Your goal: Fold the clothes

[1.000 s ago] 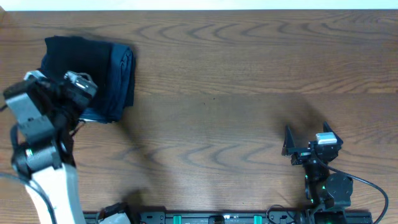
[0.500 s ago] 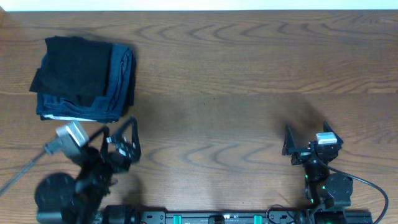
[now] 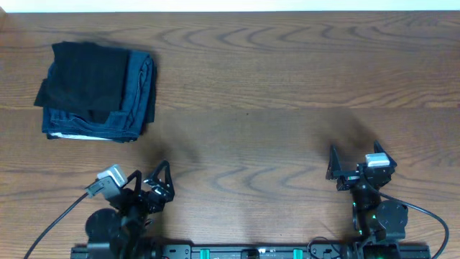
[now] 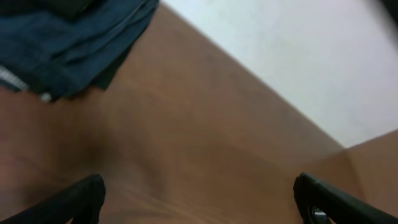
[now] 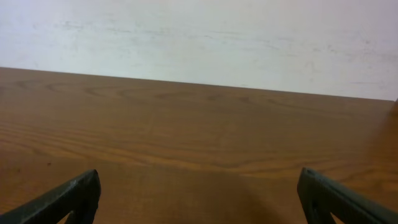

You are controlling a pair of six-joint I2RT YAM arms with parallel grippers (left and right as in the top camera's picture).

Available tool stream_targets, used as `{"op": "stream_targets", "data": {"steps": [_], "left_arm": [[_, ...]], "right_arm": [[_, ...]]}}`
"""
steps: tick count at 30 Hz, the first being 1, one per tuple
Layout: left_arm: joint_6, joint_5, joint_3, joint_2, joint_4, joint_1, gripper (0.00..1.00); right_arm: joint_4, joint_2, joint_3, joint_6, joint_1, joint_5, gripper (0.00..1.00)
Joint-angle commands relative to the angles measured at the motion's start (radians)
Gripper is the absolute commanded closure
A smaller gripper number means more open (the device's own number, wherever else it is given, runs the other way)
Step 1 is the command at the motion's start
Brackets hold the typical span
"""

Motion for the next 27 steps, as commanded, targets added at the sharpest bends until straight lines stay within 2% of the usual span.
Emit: {"op": "stream_targets", "data": {"steps": [1,10,13,18,24,27], "left_arm": [[0.014,-0.065,-0.058,-0.010,0.055,-0.004,0.02],[0.051,-0.110,-0.296,-0.010,0.621,-0.005,0.02],[0.079,-0.110,-0.354,-0.010,0.743,-0.005,0.02],[0.185,-0.110,-0.388,-0.010,0.756,-0.008,0.02],[0.476,-0.110,-0.388,-0.010,0.702,-0.066,0.02],[0.548,-0.111,-0.388,-0.010,0.658,-0.076,0.02]], "right_arm": [[-0.004,-0.006,-0.002,-0.012,-0.009,0.003,0.01],[-0.004,-0.006,-0.002,-0.011,-0.009,0.003,0.01],[-0.004,-0.006,-0.002,-0.012,-0.009,0.003,0.01],[-0.004,-0.006,-0.002,-0.012,-0.009,0.003,0.01],[-0.004,-0.006,-0.002,-0.011,-0.009,0.003,0.01],[-0.004,-0.006,-0.002,-0.012,-0.009,0.003,0.01]]}}
